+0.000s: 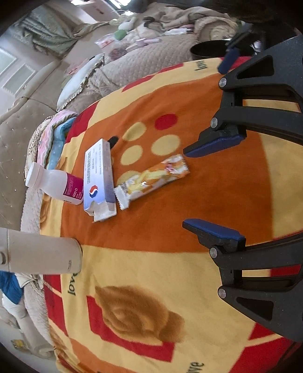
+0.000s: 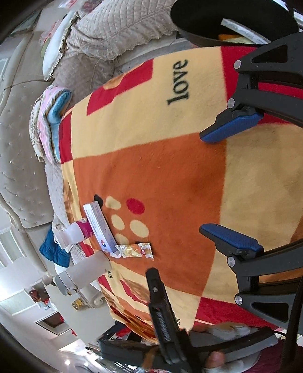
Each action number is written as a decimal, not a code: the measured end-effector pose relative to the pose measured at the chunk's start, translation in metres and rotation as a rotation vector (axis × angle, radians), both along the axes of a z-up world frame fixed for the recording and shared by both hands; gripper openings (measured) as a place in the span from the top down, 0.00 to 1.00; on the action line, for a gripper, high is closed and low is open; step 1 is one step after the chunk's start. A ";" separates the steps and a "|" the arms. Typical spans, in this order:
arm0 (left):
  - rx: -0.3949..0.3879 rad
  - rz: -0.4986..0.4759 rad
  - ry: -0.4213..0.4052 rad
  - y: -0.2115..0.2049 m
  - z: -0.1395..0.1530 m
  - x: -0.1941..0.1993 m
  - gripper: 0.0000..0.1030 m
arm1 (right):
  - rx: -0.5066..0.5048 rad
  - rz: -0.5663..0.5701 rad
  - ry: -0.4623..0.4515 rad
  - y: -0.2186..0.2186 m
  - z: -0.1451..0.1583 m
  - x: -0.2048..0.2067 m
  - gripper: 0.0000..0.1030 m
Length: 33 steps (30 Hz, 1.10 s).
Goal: Collect trash
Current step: 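Grasp the yellow snack bar wrapper with the left tool while the right tool grasps the white Pepsi-logo box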
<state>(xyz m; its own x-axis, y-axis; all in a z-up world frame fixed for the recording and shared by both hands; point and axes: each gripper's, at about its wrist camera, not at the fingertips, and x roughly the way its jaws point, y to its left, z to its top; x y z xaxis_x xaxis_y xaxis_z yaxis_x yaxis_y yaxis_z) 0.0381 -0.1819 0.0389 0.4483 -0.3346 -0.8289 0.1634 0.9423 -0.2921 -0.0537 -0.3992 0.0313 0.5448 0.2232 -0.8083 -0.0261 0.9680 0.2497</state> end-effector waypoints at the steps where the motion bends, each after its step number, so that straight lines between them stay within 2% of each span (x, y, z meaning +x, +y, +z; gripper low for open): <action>1: 0.006 0.004 -0.001 -0.004 -0.001 0.006 0.48 | 0.000 0.002 -0.001 0.000 0.000 0.002 0.32; 8: 0.090 0.084 -0.014 -0.020 -0.011 0.044 0.48 | 0.008 0.013 -0.002 -0.002 0.000 0.008 0.32; 12: 0.137 0.062 -0.042 -0.028 -0.014 0.049 0.49 | 0.022 0.019 -0.011 -0.002 0.001 0.008 0.31; 13: 0.140 0.049 -0.050 -0.029 -0.015 0.048 0.53 | 0.023 0.021 -0.011 -0.002 0.001 0.008 0.31; 14: 0.139 0.038 -0.055 -0.029 -0.015 0.047 0.66 | 0.025 0.023 -0.010 -0.001 0.000 0.009 0.30; 15: 0.144 0.029 -0.060 -0.028 -0.015 0.046 0.72 | 0.025 0.024 -0.010 -0.001 0.000 0.010 0.30; 17: 0.125 0.016 -0.054 -0.023 -0.016 0.046 0.79 | 0.029 0.024 -0.007 0.000 -0.001 0.012 0.30; 19: 0.085 0.008 -0.037 -0.013 -0.014 0.046 0.82 | 0.036 0.026 -0.008 0.001 -0.001 0.013 0.30; 23: 0.089 0.008 -0.069 0.001 -0.002 0.046 0.83 | 0.032 0.038 -0.011 0.005 0.000 0.015 0.30; 28: 0.104 0.055 -0.096 0.014 0.006 0.066 0.83 | 0.036 0.041 -0.004 0.010 -0.003 0.020 0.30; 33: 0.174 0.128 -0.142 0.014 0.010 0.089 0.83 | 0.028 0.055 -0.006 0.012 -0.001 0.021 0.30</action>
<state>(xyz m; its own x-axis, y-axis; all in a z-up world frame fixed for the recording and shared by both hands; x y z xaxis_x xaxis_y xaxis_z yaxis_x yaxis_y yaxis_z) 0.1271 -0.1683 0.0491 0.5940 -0.1255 -0.7946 0.0676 0.9921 -0.1061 -0.0332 -0.3875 0.0306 0.5355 0.2758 -0.7983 -0.0809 0.9576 0.2766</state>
